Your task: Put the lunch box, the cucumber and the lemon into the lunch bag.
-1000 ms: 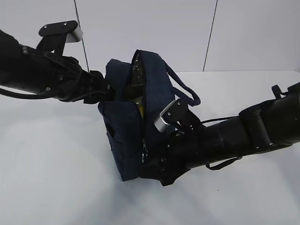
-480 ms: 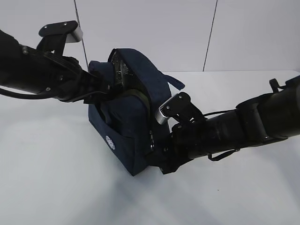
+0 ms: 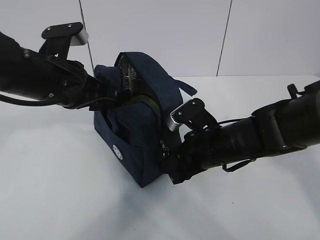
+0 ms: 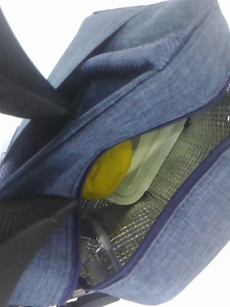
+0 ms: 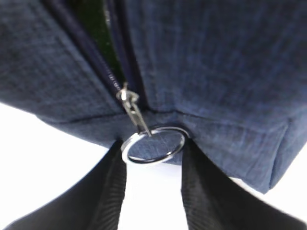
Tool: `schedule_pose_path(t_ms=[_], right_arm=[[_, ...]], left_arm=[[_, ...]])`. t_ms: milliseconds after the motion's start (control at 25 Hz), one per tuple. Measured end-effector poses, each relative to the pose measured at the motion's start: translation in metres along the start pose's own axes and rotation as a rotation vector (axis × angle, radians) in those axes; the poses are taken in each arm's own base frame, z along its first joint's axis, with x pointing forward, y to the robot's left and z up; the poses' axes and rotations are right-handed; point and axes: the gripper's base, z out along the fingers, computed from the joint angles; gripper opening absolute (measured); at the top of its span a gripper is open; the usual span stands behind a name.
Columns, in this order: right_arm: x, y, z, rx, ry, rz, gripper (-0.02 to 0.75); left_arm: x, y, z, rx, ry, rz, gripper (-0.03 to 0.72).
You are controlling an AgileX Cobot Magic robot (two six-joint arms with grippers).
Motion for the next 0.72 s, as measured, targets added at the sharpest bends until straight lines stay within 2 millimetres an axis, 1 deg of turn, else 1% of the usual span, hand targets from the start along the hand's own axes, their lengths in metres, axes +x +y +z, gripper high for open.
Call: schedule_pose_path(t_ms=[280, 400, 520, 600, 720], right_arm=[[-0.0060, -0.0007, -0.0068, 0.032, -0.011, -0.010, 0.303], [-0.0064, -0.0008, -0.0072, 0.034, -0.012, -0.011, 0.364], [-0.0064, -0.0008, -0.0072, 0.034, -0.012, -0.011, 0.390], [-0.0061, -0.0013, -0.0072, 0.039, -0.009, -0.011, 0.389], [-0.0057, -0.0021, -0.0072, 0.048, -0.004, -0.010, 0.363]], left_arm=[[0.0001, 0.0001, 0.0000, -0.001, 0.001, 0.006, 0.362], [0.0004, 0.0003, 0.0006, -0.002, 0.003, 0.006, 0.362], [0.0026, 0.0016, 0.0046, -0.005, 0.015, 0.003, 0.362], [0.0039, 0.0023, 0.0067, -0.005, 0.024, 0.002, 0.362], [0.0046, 0.0023, 0.0074, -0.004, 0.030, 0.001, 0.362]])
